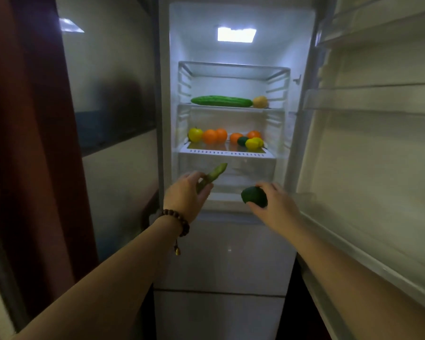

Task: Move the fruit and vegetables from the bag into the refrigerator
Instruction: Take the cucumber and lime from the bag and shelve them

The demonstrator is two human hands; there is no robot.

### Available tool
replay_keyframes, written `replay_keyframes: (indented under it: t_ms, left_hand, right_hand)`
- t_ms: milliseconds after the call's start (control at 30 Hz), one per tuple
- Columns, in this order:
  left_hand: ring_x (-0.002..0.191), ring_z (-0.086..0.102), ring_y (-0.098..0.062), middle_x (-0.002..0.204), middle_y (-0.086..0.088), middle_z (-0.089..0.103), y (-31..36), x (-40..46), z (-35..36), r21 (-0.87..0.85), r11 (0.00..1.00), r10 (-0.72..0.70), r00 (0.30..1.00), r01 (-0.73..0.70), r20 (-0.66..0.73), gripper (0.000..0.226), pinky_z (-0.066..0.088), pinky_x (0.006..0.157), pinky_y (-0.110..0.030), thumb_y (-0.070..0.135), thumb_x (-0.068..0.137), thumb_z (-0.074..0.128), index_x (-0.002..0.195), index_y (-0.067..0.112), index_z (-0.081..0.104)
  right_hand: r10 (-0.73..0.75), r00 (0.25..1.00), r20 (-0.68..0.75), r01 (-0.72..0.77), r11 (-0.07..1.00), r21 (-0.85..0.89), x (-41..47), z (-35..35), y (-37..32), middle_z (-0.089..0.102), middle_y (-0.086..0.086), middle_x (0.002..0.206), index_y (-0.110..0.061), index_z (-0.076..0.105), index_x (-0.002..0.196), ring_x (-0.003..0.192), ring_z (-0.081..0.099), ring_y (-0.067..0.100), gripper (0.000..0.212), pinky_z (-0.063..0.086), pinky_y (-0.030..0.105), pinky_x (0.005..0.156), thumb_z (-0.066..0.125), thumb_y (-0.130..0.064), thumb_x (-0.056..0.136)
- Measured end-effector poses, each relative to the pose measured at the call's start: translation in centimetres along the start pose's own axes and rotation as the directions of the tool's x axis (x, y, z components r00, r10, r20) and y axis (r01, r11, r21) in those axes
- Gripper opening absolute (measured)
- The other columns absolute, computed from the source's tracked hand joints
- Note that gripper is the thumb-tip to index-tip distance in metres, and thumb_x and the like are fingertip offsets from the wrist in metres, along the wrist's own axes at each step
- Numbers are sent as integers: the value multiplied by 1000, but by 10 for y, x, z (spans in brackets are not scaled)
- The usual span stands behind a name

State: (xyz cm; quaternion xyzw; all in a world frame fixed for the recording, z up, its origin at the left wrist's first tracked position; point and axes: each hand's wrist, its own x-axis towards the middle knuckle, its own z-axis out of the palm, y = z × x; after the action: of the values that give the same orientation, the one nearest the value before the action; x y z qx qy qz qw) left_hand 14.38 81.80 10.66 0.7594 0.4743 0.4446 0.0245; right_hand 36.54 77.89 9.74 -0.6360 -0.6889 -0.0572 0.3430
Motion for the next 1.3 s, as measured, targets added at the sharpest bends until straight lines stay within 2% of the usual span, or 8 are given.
replay_keyframes:
  t_ms: [167,300,533,700,800,933,1100,1300]
  left_hand:
    - [72,50,-4,88,7,54,-40,85,25,-91,995,46,999,-48,-30,24,40,63,-15,27,89,60,111,16,59]
    - [69,54,-10,82,4,58,-69,147,49,-79,990,112,988,-120,-103,22,52,67,-29,27,86,65,104,15,63]
    - [71,54,-12,83,3,59,-106,219,88,-47,992,114,985,-121,-126,21,45,62,-25,31,85,65,102,18,62]
    - [71,56,-14,83,1,62,-119,261,115,-21,992,117,980,-122,-164,22,48,63,-29,29,83,68,101,17,64]
    - [72,59,-16,84,0,64,-124,282,128,-10,992,124,976,-128,-177,23,52,63,-34,30,83,68,101,17,64]
    - [72,58,-13,87,1,64,-130,301,140,-3,989,143,975,-146,-171,24,52,64,-32,30,84,66,105,17,63]
    - [73,57,-13,87,2,64,-134,311,144,-10,988,149,972,-154,-184,25,50,64,-29,26,83,68,106,16,65]
    - [70,56,-12,84,2,62,-140,313,147,5,989,147,972,-149,-183,25,43,60,-22,29,84,68,104,16,65]
  right_hand:
    - [40,999,-35,-41,998,-40,96,27,10,47,4,118,-20,48,123,102,52,23,48,49,38,86,66,-37,82]
    - [84,994,-77,-89,993,-72,164,47,25,45,6,121,-18,48,126,106,51,24,50,44,35,86,67,-35,82]
    - [89,993,-73,-98,985,-139,262,84,66,49,6,117,-18,51,119,103,51,28,47,43,34,78,67,-38,80]
    - [118,992,-35,-122,979,-164,331,103,96,50,10,124,-19,49,127,112,48,30,53,44,38,88,67,-36,80]
    - [101,995,10,-98,979,-181,369,116,115,51,10,121,-18,52,124,108,50,29,50,42,35,85,67,-35,80]
    - [22,1000,13,-18,975,-222,403,133,132,57,10,107,-16,57,111,99,50,29,39,36,33,77,67,-32,77]
    - [15,999,47,0,949,-316,425,144,142,59,4,107,-22,54,104,101,49,25,30,44,39,84,66,-34,79]
    - [43,997,68,-12,914,-405,433,156,140,58,3,106,-26,50,105,104,49,25,24,38,39,89,61,-35,85]
